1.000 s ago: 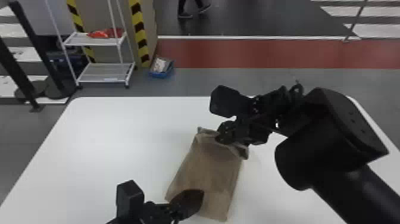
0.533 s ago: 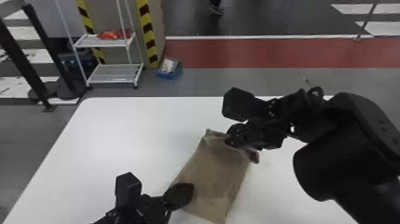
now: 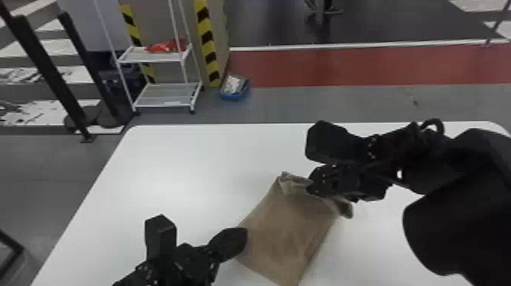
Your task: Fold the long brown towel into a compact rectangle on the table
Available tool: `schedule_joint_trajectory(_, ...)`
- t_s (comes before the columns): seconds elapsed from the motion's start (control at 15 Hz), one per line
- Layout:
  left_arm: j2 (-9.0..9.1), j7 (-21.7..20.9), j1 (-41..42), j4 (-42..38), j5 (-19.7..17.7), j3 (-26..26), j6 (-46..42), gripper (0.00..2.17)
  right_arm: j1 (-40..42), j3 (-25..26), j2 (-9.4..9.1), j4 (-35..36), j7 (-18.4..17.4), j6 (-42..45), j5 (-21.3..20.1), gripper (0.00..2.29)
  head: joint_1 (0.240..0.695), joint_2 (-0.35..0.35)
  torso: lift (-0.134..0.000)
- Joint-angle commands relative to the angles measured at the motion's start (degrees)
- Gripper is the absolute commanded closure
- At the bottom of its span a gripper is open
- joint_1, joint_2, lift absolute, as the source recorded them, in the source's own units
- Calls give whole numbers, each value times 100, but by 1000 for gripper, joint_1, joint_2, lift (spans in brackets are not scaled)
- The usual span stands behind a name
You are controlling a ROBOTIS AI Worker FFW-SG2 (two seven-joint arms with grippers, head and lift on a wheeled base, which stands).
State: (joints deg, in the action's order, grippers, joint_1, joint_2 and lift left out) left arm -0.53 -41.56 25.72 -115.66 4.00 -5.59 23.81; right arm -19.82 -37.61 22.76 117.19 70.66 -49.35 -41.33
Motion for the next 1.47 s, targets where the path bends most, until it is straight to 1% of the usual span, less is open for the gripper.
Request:
schedule_joint_trajectory(0.0, 67, 8, -94, 131, 83, -3, 129, 2064, 66, 17, 0, 67, 0, 0, -16, 1112, 695, 126, -125)
schedule_joint_trajectory(0.27, 67, 25, -59, 105, 39, -118, 129, 2064, 110, 17, 0, 243, 18, -18, 2, 1112, 695, 137, -125)
schedule_joint_trajectory(0.4, 67, 25, 91, -80, -66, -214, 146, 2064, 154, 8, 53, 339, 61, -53, 20, 1112, 695, 151, -125)
schedule_joint_trajectory(0.67, 67, -1, 231, -229, -102, -214, 146, 2064, 295, -54, 62, 542, 167, -158, 11, 1112, 695, 172, -125)
schedule_joint_trajectory(0.87, 67, -28, 539, -625, -198, -223, 146, 2064, 242, -27, 62, 506, 105, -141, -7, 1112, 695, 176, -125)
schedule_joint_trajectory(1.0, 67, -63, 794, -888, -260, -162, 129, 2064, 215, 17, 44, 375, 79, -88, -16, 1112, 695, 172, -125)
schedule_joint_trajectory(1.13, 67, -89, 978, -1046, -277, -39, 93, 2064, 136, 17, -52, 190, 70, -35, -16, 1112, 695, 163, -125)
schedule_joint_trajectory(1.4, 67, -221, 1233, -1090, -233, 278, 41, 2064, 66, 17, -88, 67, 61, 17, -16, 1112, 695, 127, -125)
